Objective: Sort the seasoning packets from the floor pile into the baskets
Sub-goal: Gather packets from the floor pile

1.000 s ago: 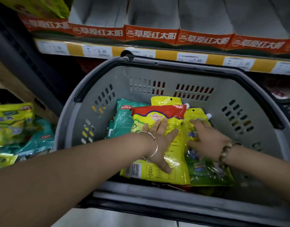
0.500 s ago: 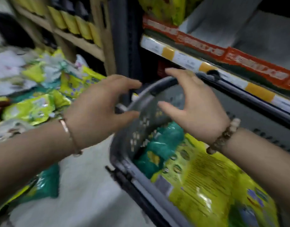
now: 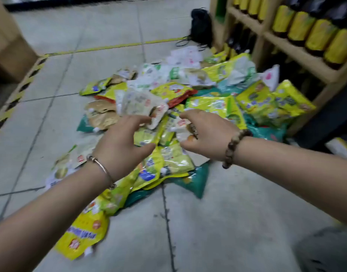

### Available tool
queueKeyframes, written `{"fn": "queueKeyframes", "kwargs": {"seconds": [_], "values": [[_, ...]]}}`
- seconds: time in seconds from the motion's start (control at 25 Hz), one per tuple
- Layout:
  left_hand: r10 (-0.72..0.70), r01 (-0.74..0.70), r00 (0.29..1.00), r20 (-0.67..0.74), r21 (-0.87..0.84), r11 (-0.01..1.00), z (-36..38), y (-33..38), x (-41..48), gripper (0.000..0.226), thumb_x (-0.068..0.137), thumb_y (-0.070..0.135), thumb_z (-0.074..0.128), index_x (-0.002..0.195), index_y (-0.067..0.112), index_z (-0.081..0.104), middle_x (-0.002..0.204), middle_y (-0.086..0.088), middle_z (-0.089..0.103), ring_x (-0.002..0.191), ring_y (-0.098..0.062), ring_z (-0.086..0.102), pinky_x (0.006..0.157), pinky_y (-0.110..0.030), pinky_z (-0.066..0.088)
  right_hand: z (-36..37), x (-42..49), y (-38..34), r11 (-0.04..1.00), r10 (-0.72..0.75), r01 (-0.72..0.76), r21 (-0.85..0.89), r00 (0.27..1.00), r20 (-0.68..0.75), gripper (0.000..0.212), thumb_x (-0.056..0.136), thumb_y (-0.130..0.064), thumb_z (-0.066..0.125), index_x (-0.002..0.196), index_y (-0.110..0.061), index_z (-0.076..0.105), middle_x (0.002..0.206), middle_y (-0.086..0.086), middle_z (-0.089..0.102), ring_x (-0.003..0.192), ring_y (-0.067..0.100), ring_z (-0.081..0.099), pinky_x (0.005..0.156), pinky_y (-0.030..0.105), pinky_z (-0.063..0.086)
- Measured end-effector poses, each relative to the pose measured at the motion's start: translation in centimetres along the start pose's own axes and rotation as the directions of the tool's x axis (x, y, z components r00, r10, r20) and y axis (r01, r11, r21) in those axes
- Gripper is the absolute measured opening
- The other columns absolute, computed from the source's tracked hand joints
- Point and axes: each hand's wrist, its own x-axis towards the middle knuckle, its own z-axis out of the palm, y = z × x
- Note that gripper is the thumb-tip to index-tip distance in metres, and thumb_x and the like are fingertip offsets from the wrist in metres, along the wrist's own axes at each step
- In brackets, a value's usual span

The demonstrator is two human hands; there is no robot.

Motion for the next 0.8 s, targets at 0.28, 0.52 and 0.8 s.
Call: {"fn": "queueKeyframes", "kwargs": {"seconds": [0.28,0.52,0.8], "values": [[-0.341,0.344,0.939,-0.039,0.103,0.934,-0.7,-15.1,-8.9,0.053,0.077,0.024,0.072,0.127,0.019,0.053,0.128,-0.003,0.052,0.120,-0.021,0.049,0.092,-0.030,0.038,14.6,4.8,-9.5,0.996,-0.078,0.068,0.065,0.981,0.176,0.067,0.084,-0.044,0.057,0.142,-0.026,0.028,0.140,0.003,0.039,0.120,0.024,0.047,0.085,0.037,0.047],[-0.533,0.519,0.845,0.056,0.159,0.840,2.0,-23.0,-15.7,0.055,0.080,0.031,0.068,0.131,0.024,0.048,0.136,0.000,0.046,0.124,-0.018,0.046,0.099,-0.033,0.039,25.7,7.8,-13.4,0.996,-0.066,0.043,0.080,0.946,0.316,0.067,0.083,-0.043,0.059,0.140,-0.025,0.031,0.141,0.001,0.040,0.121,0.024,0.047,0.086,0.037,0.047],[-0.662,0.663,0.741,0.117,0.031,0.748,6.0,-27.3,-15.0,0.051,0.081,0.030,0.066,0.129,0.028,0.048,0.134,0.002,0.047,0.114,-0.018,0.052,0.094,-0.033,0.044,31.6,15.2,-12.7,0.953,0.233,-0.278,0.117,0.924,0.303,0.070,0.081,-0.041,0.065,0.139,-0.019,0.033,0.138,0.009,0.044,0.123,0.029,0.045,0.094,0.043,0.045]]}}
